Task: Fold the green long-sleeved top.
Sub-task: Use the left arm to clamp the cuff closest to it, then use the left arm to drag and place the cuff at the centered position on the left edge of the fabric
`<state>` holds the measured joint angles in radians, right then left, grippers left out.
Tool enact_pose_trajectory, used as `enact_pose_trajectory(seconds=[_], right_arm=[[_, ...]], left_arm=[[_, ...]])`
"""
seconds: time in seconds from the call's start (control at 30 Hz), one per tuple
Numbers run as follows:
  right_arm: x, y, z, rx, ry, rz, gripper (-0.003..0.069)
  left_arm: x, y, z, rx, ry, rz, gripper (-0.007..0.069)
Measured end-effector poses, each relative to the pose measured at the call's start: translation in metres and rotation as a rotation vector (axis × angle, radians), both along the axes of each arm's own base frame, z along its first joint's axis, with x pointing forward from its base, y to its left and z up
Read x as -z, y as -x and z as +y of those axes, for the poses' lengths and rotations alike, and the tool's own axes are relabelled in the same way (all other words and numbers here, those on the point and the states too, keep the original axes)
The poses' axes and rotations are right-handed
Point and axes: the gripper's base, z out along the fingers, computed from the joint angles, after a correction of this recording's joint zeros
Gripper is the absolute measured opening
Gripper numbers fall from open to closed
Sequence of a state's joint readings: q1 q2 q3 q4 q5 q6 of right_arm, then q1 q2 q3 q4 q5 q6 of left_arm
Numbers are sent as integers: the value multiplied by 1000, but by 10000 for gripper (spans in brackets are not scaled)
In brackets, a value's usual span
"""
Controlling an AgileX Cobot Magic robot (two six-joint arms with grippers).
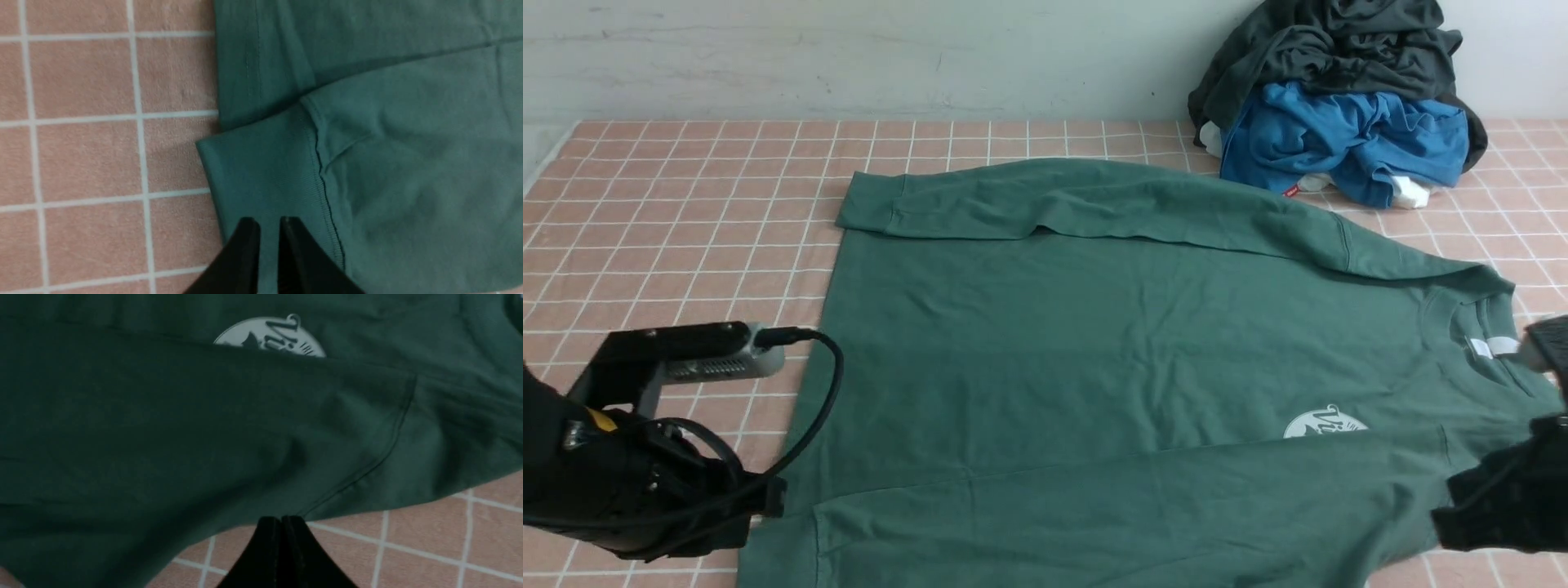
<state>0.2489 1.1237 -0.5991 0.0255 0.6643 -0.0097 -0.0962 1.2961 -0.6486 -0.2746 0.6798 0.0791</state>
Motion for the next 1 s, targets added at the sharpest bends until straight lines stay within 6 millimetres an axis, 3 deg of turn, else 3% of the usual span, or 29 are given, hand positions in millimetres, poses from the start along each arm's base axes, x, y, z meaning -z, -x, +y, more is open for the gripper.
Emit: enact_pose_trajectory(seconds=[0.27,0.47,0.57,0.77,0.87,1.0], right_arm=[[1,-38,21,-24,-74,32,-8],[0,-47,25,-6,-109,34,-8],[0,-47,26,-3,-117,38,-8],[0,-47,26,0,-125,41,-8],[0,-47,26,-1,-124,41,-8],[0,-47,26,-2,-122,39,-8]], left_arm=[[36,-24,0,-37,-17,70,366],[52,-31,0,-71,-23,97,410],[53,-32,0,-72,-24,94,340],[49,-33,0,-73,-20,79,51],[34,-34,-1,-56,-14,36,18],[-3,-44,-3,19,-15,-67,16]])
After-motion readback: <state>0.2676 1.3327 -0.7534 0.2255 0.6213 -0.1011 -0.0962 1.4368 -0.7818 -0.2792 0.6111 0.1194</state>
